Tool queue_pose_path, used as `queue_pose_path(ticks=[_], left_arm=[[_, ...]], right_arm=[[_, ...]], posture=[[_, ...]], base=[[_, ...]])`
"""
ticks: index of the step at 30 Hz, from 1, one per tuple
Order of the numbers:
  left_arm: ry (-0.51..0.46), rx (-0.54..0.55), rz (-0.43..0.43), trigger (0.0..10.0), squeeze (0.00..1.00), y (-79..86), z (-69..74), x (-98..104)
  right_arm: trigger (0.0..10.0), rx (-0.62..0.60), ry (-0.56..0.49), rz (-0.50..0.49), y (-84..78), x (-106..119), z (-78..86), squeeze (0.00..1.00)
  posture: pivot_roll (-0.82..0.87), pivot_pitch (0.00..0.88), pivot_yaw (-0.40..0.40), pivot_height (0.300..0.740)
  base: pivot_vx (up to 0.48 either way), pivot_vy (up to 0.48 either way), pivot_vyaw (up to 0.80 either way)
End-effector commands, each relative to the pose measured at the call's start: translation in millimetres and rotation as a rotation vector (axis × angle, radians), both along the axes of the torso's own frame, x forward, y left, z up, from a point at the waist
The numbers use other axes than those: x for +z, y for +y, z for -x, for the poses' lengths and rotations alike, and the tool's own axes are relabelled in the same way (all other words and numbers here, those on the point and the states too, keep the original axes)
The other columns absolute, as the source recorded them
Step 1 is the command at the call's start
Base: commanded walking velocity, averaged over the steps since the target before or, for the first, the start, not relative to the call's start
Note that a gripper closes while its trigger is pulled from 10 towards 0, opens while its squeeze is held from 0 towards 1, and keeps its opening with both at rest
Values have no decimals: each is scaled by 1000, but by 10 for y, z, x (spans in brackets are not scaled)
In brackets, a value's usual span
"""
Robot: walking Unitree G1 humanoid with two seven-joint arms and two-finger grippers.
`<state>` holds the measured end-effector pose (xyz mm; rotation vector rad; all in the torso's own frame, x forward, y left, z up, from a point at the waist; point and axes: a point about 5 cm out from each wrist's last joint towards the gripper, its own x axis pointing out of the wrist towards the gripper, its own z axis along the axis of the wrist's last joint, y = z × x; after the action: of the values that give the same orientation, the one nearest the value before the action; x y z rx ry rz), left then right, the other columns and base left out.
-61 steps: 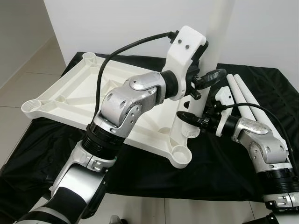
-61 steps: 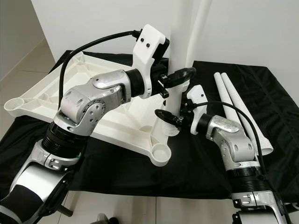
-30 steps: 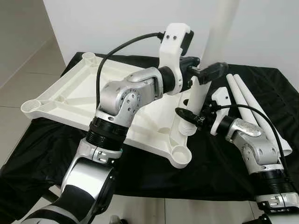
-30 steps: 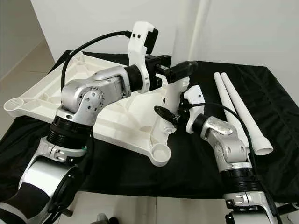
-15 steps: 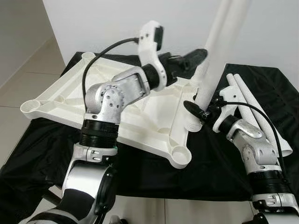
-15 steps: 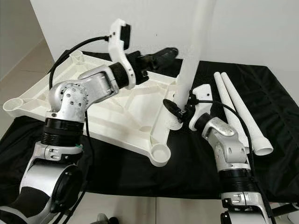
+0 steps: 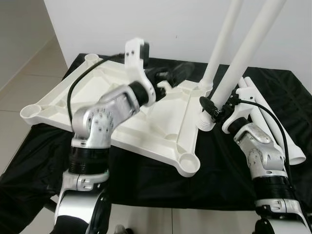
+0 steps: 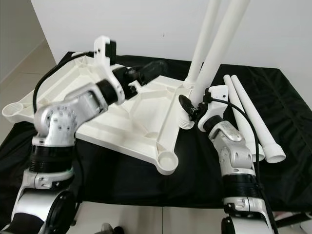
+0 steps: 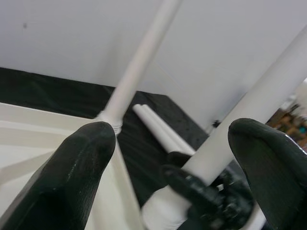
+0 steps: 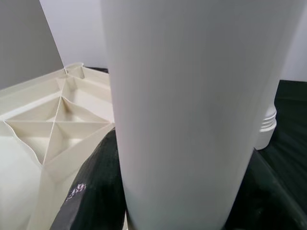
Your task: Building children table
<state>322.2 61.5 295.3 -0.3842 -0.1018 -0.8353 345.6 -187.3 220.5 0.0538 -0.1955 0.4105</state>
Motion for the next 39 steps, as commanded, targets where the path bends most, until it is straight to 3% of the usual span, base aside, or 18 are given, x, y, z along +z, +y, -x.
queue_pose_path(ticks=[1,4,5,8,10,11,12,17,26,31,39], left_arm=[[-69,-35,-82,10000,0,-27,85,-170],[-71,-35,-105,10000,0,-24,100,-235],[-109,-25,-177,10000,0,-25,118,-349],[-135,-23,-228,10000,0,-28,138,-422],[-188,-47,-320,10000,0,-39,189,-560],[-188,-47,-320,10000,0,-39,189,-560],[-223,-55,-380,10000,0,-45,200,-635],[-275,-69,-505,10000,0,-60,202,-840],[-278,-47,-475,10000,0,-54,176,-815],[-200,46,-400,10000,0,63,52,-809],[-154,203,-366,10000,0,295,-100,-785]], right_arm=[[10000,2,-38,-18,32,49,38,0],[10000,3,-39,-21,40,49,41,0],[10000,3,-42,-20,40,50,43,0],[10000,1,-44,-19,38,52,44,0],[10000,-9,-54,-20,18,75,44,0],[10000,-9,-54,-20,18,75,44,0],[10000,-19,-61,-27,-1,97,42,0],[10000,-37,-78,-36,-30,148,48,0],[10000,-39,-81,-34,-16,137,68,0],[10000,-45,-77,-43,25,103,73,0],[10000,-57,-83,-64,160,48,133,0]], posture=[[-57,79,9,740],[-57,79,9,740],[-57,79,9,740],[-51,83,8,740],[-53,85,9,740],[-53,85,9,740],[-54,86,10,740],[-59,88,12,740],[-61,87,16,740],[-68,77,27,740],[-90,66,47,740]], base=[[0,0,0],[0,0,0],[0,0,0],[0,0,0],[0,0,0],[0,0,0],[0,0,0],[0,0,0],[0,0,0],[0,0,0],[0,0,0]])
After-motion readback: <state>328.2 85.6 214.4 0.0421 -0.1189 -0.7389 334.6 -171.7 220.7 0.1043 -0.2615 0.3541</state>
